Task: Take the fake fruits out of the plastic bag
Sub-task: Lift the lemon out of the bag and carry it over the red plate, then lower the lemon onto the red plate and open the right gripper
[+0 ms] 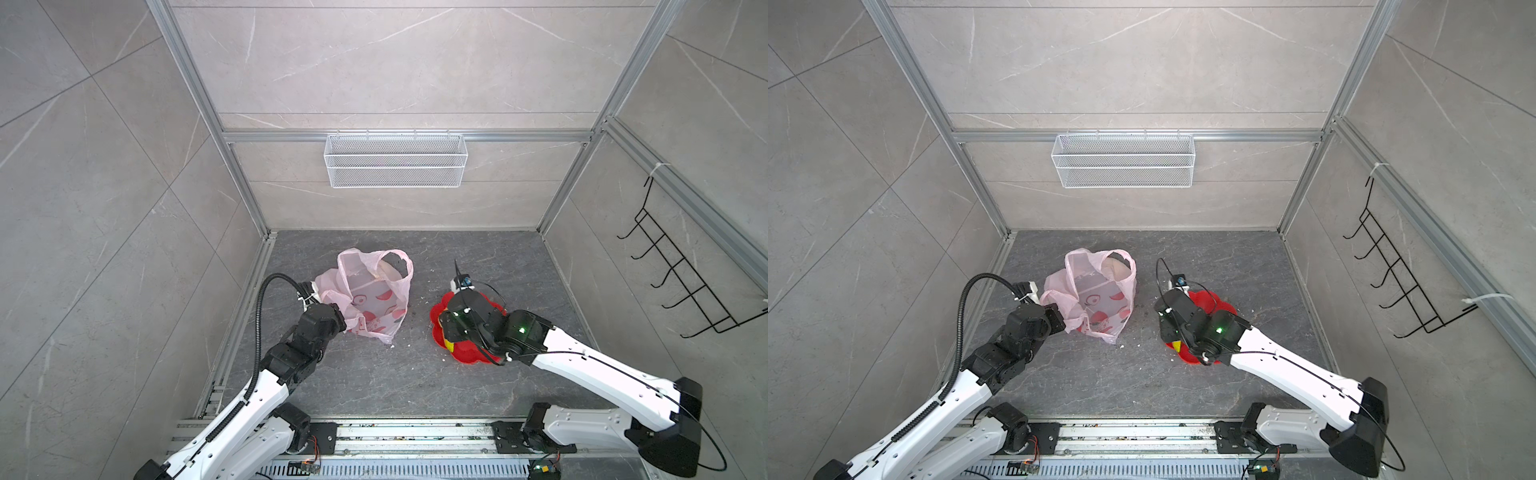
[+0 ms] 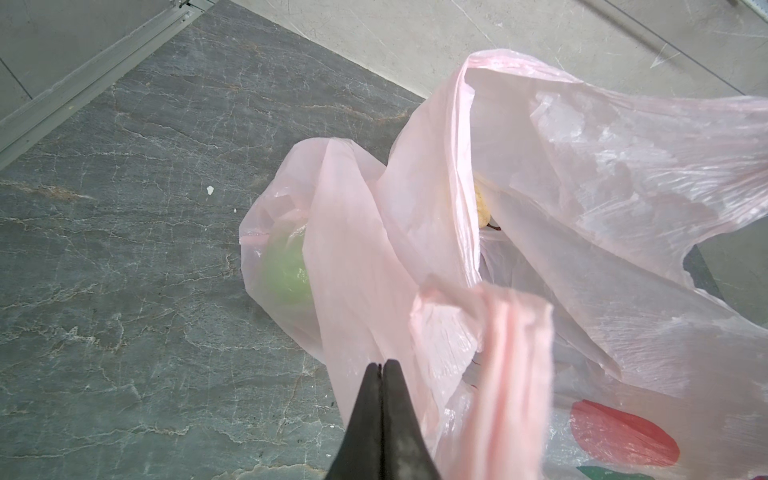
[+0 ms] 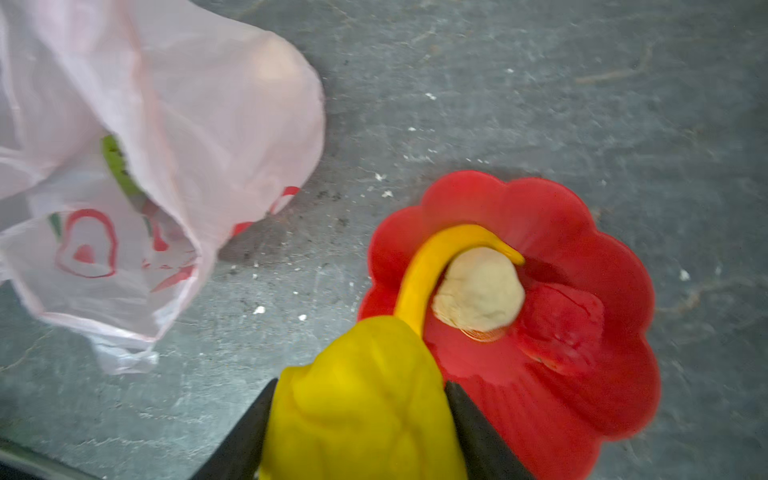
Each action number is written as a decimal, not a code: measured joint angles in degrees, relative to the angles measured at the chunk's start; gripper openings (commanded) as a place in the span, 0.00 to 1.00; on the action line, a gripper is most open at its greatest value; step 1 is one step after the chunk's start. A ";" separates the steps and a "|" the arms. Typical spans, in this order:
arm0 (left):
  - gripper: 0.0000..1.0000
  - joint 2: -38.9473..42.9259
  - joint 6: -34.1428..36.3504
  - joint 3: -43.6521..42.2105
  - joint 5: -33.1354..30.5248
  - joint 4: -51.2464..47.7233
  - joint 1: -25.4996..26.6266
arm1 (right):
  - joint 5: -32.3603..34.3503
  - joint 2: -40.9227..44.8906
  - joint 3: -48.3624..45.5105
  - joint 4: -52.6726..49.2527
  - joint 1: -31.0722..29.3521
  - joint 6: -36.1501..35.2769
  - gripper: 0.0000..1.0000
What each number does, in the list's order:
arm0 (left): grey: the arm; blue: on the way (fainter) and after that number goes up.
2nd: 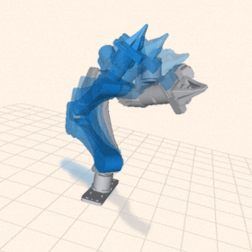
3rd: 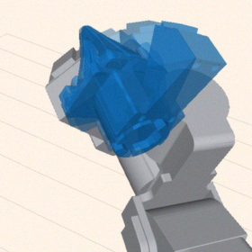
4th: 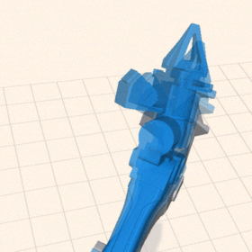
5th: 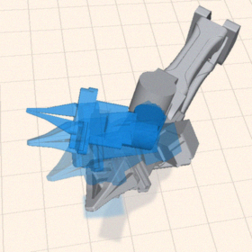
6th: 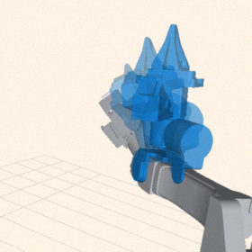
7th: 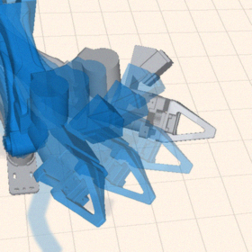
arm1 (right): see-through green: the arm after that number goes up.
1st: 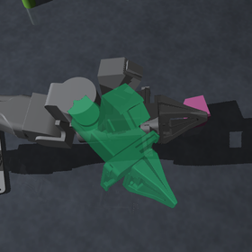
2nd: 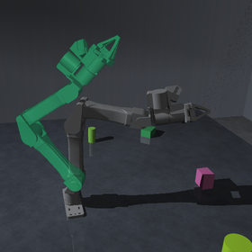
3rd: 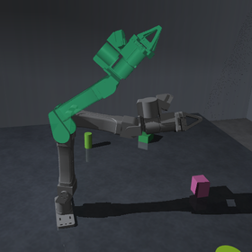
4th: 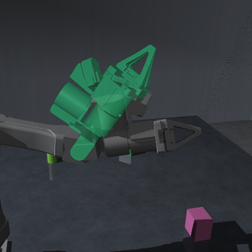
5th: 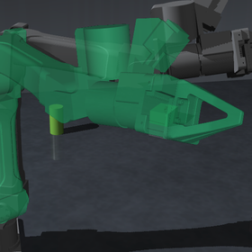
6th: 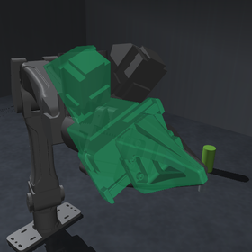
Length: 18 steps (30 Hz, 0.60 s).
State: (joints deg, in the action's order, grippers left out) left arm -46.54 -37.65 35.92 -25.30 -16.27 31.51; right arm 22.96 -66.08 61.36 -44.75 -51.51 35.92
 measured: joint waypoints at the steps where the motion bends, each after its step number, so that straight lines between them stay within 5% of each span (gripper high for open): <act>1: 0.00 -0.37 0.17 0.22 0.04 0.02 0.00 | 0.35 1.38 -1.66 -0.76 1.11 0.63 0.57; 18: 0.00 -2.47 0.74 1.57 0.42 0.04 0.00 | -0.46 1.97 -14.16 -1.77 10.43 2.54 0.57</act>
State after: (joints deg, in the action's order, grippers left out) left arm -49.01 -36.91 37.50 -24.88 -16.23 31.51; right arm 22.50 -64.12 47.20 -46.52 -41.08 38.46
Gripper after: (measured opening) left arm 0.046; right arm 0.573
